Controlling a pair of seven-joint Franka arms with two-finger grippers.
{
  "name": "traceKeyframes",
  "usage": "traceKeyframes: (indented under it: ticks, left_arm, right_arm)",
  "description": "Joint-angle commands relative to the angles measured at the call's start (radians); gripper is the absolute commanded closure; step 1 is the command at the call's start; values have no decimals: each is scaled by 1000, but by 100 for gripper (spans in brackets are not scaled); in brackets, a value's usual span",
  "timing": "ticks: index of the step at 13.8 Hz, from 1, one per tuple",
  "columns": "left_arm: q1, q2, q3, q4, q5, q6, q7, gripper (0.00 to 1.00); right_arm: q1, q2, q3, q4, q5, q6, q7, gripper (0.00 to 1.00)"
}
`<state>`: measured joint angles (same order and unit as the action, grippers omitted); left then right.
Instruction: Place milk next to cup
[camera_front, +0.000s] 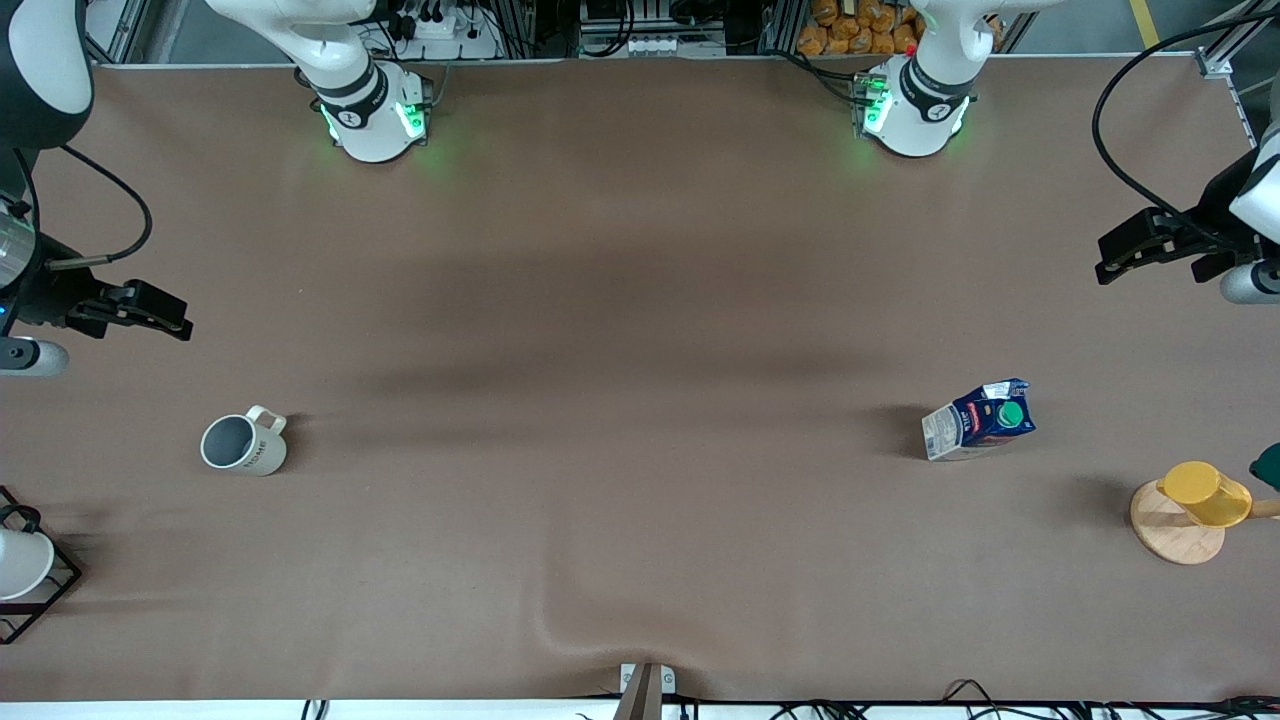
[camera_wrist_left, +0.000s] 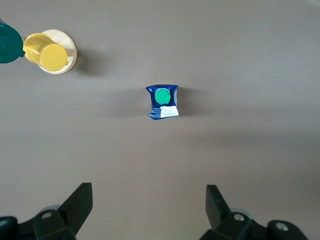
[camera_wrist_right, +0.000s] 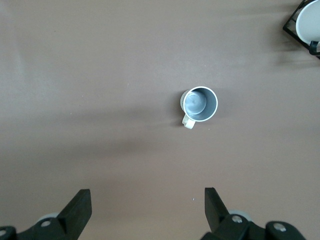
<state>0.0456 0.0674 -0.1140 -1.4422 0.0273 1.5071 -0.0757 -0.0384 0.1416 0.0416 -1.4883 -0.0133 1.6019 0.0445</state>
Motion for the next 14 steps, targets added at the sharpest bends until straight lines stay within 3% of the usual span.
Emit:
traceKeyframes:
  ticks: [1, 6, 10, 14]
  left_arm:
    - [-4, -6, -1, 2, 16, -13, 7, 0]
    - [-15, 17, -4, -3, 16, -5, 1, 0]
    - [-21, 124, -7, -12, 25, 91, -19, 0]
    - [-18, 280, -7, -14, 37, 221, -21, 0]
  right_arm:
    - [-15, -1, 12, 0, 24, -16, 3, 0]
    - [-35, 12, 12, -4, 29, -16, -3, 0]
    - [-67, 62, 11, -10, 33, -7, -22, 0]
    - [-205, 172, 12, -10, 33, 61, -202, 0]
